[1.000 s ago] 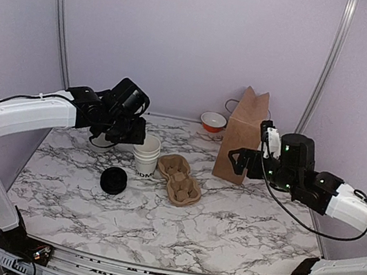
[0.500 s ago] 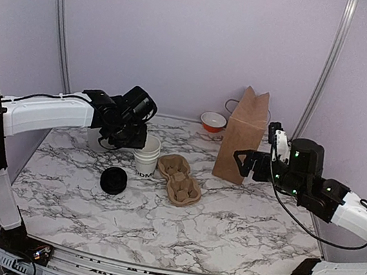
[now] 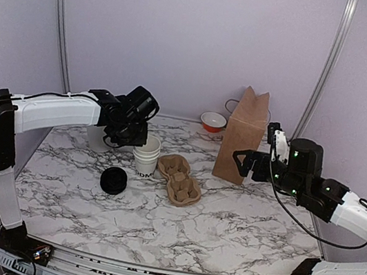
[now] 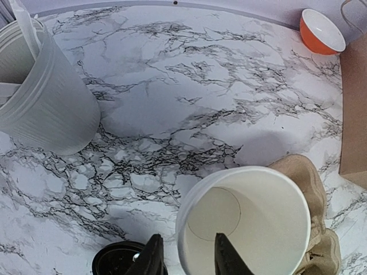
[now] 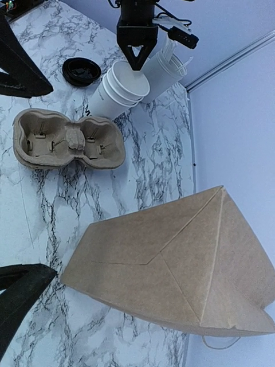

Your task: Pack the takeout coffee

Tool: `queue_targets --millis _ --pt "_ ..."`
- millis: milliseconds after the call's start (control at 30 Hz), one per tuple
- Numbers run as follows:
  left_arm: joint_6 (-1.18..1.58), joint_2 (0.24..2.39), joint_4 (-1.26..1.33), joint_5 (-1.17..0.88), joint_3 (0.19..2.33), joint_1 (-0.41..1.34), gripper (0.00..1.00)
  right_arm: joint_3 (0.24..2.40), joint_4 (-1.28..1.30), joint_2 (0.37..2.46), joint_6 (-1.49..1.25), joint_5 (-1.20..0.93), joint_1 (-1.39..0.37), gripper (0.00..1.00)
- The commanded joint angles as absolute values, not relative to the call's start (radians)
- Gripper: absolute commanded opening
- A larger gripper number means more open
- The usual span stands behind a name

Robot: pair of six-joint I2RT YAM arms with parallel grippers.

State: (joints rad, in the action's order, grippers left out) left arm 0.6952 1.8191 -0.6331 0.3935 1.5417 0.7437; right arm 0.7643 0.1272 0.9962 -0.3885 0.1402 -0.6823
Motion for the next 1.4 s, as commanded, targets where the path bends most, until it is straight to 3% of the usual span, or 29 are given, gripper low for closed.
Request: queue_targets --millis 0,300,733,1367 --pt "0.704 1.846 -0.632 0.407 1.57 0.736 0.31 0.779 0.1 1.001 -0.405 0.134 -0.673 0.97" --pt "0.712 1.853 -0.619 0.402 1.565 0.736 0.22 0.77 0.098 0.994 -0.407 0.137 -0.673 0.97" --pt "0.692 1.846 -0.62 0.398 1.58 0.736 0.0 0.782 0.092 1.006 -0.397 0.131 -0.673 0.96" --pt "0.698 1.765 -0.632 0.299 1.591 0.714 0.0 0.809 0.083 1.049 -0.412 0.091 -0.673 0.96"
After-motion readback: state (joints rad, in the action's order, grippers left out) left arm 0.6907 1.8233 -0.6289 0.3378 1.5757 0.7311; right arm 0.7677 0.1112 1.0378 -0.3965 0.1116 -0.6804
